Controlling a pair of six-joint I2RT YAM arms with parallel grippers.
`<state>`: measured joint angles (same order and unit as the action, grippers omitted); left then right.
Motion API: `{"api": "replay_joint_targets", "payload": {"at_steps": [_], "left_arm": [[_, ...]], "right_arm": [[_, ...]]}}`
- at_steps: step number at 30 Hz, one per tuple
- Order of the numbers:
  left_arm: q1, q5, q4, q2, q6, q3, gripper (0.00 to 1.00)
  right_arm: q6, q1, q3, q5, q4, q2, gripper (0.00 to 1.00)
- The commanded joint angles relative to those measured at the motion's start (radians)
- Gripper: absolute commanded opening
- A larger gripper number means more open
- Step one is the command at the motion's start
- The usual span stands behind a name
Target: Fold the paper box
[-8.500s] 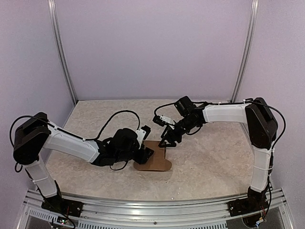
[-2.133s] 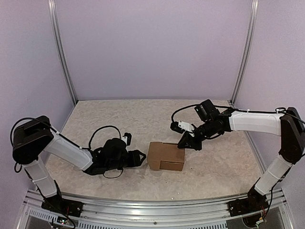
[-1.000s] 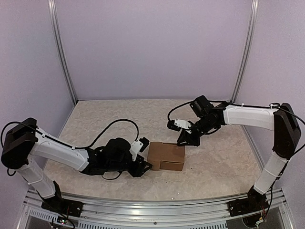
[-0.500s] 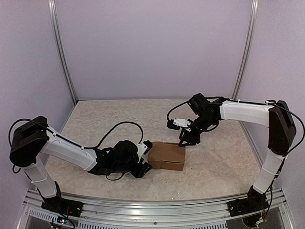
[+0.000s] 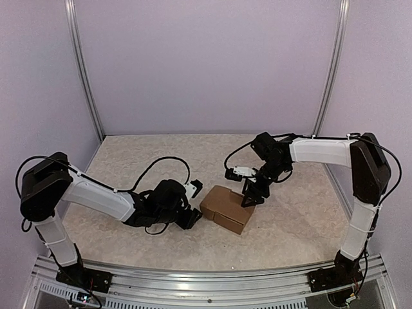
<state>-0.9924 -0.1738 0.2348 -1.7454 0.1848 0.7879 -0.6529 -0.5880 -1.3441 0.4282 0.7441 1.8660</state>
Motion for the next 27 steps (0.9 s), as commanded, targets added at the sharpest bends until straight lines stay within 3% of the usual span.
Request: {"api": "replay_joint_targets", "payload": {"at_steps": [1, 8, 13, 19, 27], "left_arm": [[0.039, -0.005, -0.009, -0.055, -0.033, 0.059, 0.56], [0.057, 0.009, -0.034, -0.089, -0.049, 0.091, 0.56], [0.057, 0.001, -0.055, -0.03, -0.034, 0.044, 0.56], [0.07, -0.011, -0.079, 0.022, -0.011, 0.014, 0.56], [0.132, 0.067, -0.077, 0.029, 0.058, 0.014, 0.56]], "right_arm": [[0.037, 0.007, 0.037, 0.004, 0.046, -0.026, 0.68], [0.059, 0.007, 0.12, -0.097, -0.056, -0.231, 0.71], [-0.064, -0.072, 0.274, -0.239, -0.175, -0.383, 0.67], [-0.157, -0.19, 0.377, -0.318, -0.251, -0.4, 0.47], [-0.24, -0.287, 0.39, -0.363, -0.31, -0.328, 0.49]]}}
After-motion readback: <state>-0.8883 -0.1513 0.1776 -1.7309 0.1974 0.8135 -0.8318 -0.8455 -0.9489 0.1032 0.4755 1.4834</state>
